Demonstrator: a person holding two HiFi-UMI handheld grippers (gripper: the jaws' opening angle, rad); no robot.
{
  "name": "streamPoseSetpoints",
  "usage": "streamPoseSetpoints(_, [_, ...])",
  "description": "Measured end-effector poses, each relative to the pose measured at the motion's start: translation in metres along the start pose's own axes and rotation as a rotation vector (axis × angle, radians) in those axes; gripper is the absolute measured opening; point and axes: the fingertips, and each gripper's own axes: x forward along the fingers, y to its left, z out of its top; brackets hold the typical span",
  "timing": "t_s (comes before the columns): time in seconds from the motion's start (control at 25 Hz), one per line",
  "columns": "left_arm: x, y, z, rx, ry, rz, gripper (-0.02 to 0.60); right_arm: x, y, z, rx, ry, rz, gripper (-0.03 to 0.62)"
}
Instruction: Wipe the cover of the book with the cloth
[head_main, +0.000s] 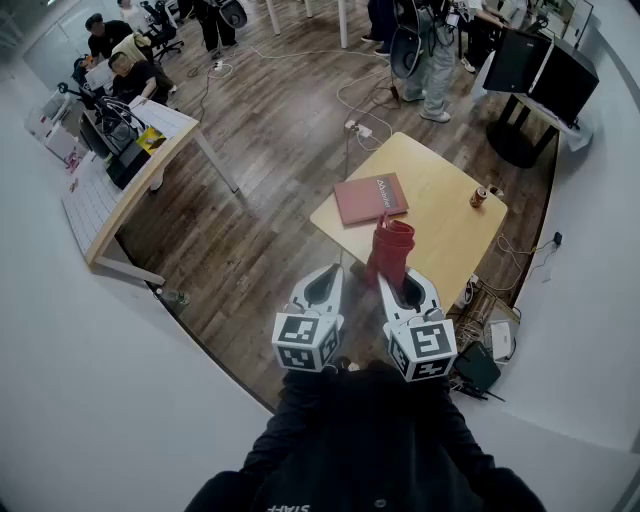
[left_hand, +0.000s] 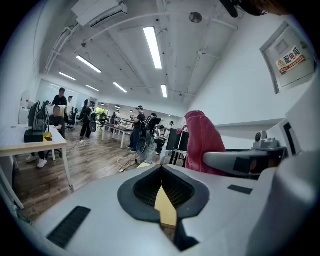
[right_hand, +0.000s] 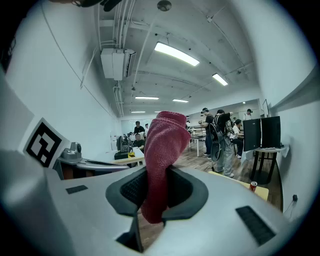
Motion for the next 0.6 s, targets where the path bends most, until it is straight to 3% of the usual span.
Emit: streamPoseSetpoints(0.6, [-0.026, 0.030, -0.056, -0.041, 0.086, -0.003, 0.035, 0.001, 0.029, -0.038, 0.049, 0.072, -0.024, 0.100])
